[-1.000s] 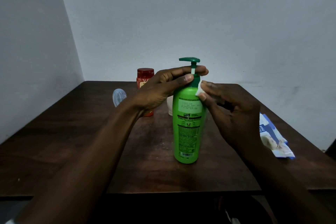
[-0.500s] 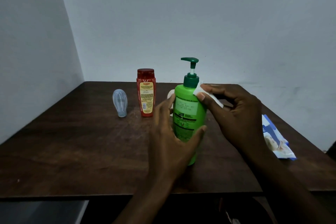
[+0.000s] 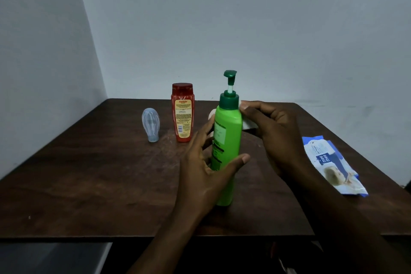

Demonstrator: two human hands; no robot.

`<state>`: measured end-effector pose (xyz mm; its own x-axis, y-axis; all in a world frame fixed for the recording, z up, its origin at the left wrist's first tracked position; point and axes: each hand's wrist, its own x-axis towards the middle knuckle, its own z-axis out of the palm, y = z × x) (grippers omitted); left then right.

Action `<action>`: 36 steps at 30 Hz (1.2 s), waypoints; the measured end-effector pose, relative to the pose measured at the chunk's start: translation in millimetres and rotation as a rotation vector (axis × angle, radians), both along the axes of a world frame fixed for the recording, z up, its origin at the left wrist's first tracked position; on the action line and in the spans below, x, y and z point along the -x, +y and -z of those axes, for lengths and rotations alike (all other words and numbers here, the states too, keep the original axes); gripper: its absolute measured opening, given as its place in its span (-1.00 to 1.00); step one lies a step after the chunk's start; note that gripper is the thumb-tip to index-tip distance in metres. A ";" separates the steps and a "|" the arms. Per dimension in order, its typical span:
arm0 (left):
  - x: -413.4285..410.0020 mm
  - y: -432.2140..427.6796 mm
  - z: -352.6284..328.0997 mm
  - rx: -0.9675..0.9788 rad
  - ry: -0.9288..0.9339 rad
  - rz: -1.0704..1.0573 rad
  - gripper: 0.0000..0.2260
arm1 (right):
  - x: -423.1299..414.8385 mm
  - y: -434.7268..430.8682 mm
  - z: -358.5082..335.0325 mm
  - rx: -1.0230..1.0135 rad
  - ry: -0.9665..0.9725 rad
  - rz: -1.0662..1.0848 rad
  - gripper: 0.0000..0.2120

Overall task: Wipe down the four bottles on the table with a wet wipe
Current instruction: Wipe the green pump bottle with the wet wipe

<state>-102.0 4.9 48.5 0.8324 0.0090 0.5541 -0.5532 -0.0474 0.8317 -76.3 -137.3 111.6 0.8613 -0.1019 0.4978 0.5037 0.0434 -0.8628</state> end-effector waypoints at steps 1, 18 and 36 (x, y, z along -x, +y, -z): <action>0.8 0.7 -0.1 -0.006 -0.001 0.015 -0.25 | -4.7 1.5 1.0 -0.018 0.041 -0.040 -0.82; -4.2 14.7 3.2 -0.058 0.025 0.144 -0.25 | 39.2 9.8 33.4 0.260 -0.381 0.298 -0.72; -18.5 21.6 -6.9 0.028 0.238 0.446 -0.65 | 13.7 9.0 11.2 0.001 -0.180 -0.061 -0.75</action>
<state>-83.4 26.4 55.4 0.8618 -0.3643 0.3531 -0.3091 0.1747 0.9348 -90.0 -128.3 100.4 0.7632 -0.0514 0.6441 0.6461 0.0780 -0.7593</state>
